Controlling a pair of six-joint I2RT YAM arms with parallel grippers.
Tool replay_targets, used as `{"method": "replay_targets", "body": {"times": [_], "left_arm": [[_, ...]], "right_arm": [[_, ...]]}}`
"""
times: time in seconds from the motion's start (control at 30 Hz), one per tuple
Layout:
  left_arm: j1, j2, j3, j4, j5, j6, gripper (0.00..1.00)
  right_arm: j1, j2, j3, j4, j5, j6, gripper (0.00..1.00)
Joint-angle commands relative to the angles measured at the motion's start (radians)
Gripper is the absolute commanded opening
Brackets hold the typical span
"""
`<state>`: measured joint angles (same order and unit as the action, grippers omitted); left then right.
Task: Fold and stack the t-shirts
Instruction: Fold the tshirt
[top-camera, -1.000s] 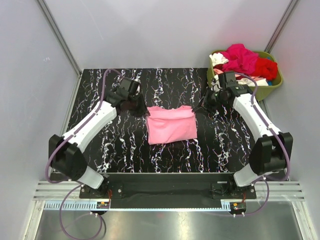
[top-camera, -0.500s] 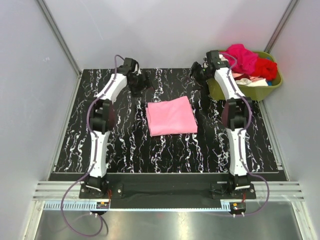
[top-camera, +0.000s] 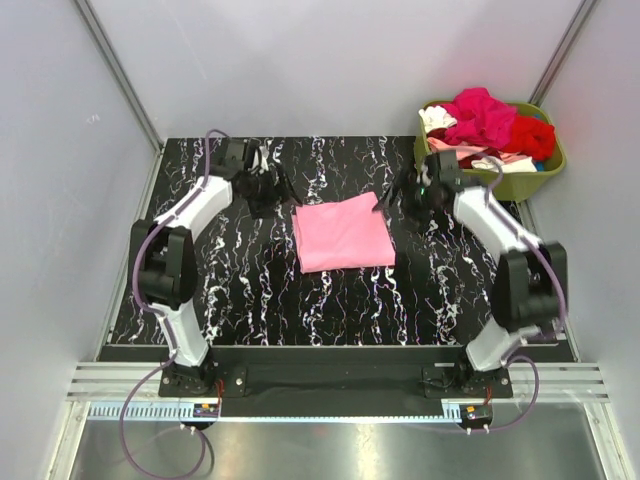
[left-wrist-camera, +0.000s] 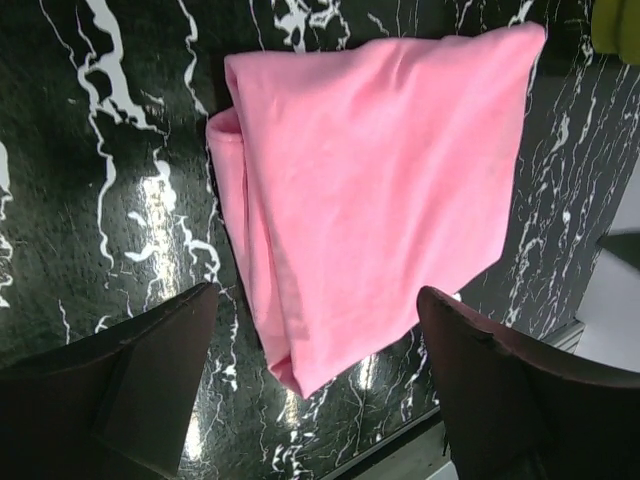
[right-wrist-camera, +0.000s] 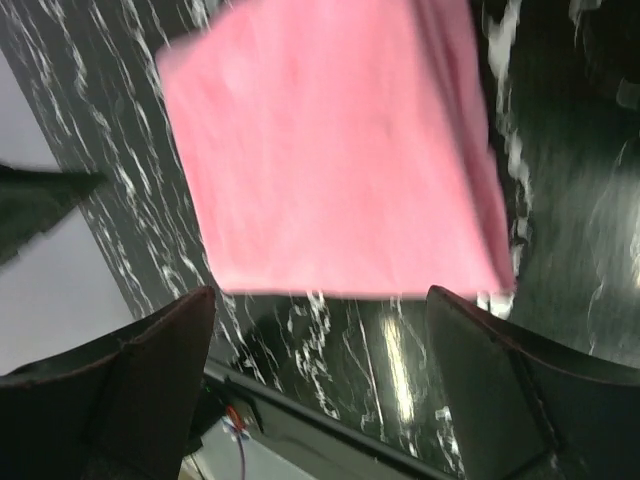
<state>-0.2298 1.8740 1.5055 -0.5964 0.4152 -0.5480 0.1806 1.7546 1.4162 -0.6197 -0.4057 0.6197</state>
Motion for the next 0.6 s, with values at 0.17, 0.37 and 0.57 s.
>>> {"method": "replay_targets", "body": {"times": [0.17,0.37,0.57], "left_arm": [[-0.042,0.025,-0.186,0.254,0.028,-0.043,0.82],[-0.066,0.089,-0.188,0.320,0.025,-0.064,0.76],[-0.066,0.154,-0.149,0.287,0.001,-0.047,0.68]], "right_arm": [[0.221,-0.392,-0.679,0.540,0.016,0.133,0.98],[0.238,-0.351,-0.616,0.687,-0.122,0.141,0.83],[0.313,-0.106,-0.412,0.722,-0.203,0.198,0.59]]}}
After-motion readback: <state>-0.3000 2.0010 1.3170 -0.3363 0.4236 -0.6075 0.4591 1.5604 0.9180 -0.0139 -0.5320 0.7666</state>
